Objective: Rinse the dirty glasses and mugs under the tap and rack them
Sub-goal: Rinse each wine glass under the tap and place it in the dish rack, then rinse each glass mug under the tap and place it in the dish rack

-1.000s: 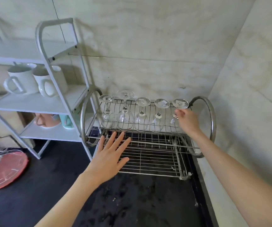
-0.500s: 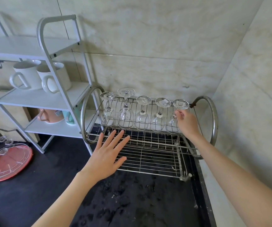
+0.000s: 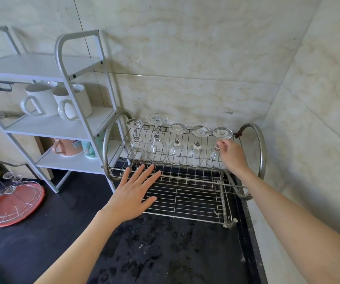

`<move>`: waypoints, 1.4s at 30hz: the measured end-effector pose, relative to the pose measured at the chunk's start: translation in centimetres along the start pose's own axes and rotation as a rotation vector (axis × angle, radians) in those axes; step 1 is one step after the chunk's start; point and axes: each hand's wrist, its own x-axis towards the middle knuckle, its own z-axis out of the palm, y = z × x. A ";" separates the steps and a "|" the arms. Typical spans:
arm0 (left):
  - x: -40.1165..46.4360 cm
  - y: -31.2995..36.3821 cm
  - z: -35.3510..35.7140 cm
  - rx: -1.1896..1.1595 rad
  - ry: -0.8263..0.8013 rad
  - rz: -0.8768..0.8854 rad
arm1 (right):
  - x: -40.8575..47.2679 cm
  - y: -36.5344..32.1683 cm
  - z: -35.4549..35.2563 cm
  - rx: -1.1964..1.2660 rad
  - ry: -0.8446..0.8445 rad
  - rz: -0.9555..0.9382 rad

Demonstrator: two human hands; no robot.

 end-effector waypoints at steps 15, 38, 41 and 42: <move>0.1 0.3 -0.1 -0.005 -0.007 0.004 | -0.2 0.3 -0.1 0.065 -0.043 0.080; -21.5 0.3 2.1 0.001 0.092 -0.325 | -27.2 -14.5 5.0 -0.357 -0.355 -0.375; -29.1 -0.6 2.9 -0.004 0.051 -0.412 | -32.6 -17.0 7.6 -0.329 -0.438 -0.444; -31.8 -0.8 3.2 -0.007 0.045 -0.448 | -34.6 -17.9 8.6 -0.317 -0.478 -0.466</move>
